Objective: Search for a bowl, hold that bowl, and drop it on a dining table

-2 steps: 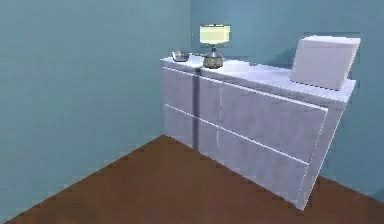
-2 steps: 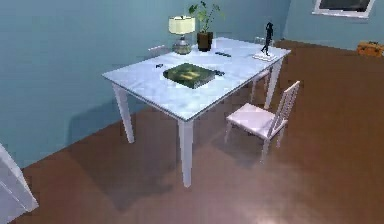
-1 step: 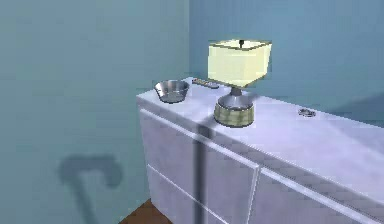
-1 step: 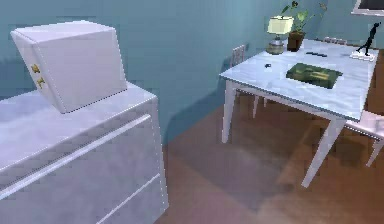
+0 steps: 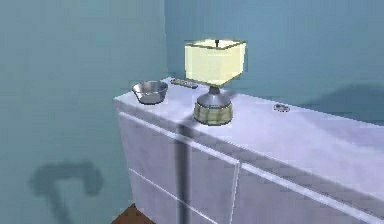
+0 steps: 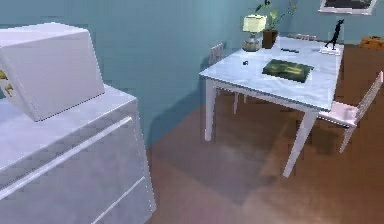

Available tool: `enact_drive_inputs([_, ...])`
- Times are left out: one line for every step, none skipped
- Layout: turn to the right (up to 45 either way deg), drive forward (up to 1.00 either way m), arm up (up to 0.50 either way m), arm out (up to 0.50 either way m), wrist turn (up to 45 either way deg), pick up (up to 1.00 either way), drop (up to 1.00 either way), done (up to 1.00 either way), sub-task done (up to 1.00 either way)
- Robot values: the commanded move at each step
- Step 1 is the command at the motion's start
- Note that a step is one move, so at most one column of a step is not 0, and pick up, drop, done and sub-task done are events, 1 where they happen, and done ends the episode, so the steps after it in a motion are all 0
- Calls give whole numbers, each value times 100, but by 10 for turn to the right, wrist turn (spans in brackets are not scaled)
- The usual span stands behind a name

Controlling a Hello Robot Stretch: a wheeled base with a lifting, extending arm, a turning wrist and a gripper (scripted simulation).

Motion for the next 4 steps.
enact_drive_inputs([0, 10, 0, 0, 0, 0, 0, 0, 0])
enact_drive_inputs([-450, 0, 0, 0, 0, 0, 0, 0, 0])
enact_drive_inputs([-450, 0, 0, 0, 0, 0, 0, 0, 0])
enact_drive_inputs([-120, 0, 0, 0, 0, 0, 0, 0, 0])
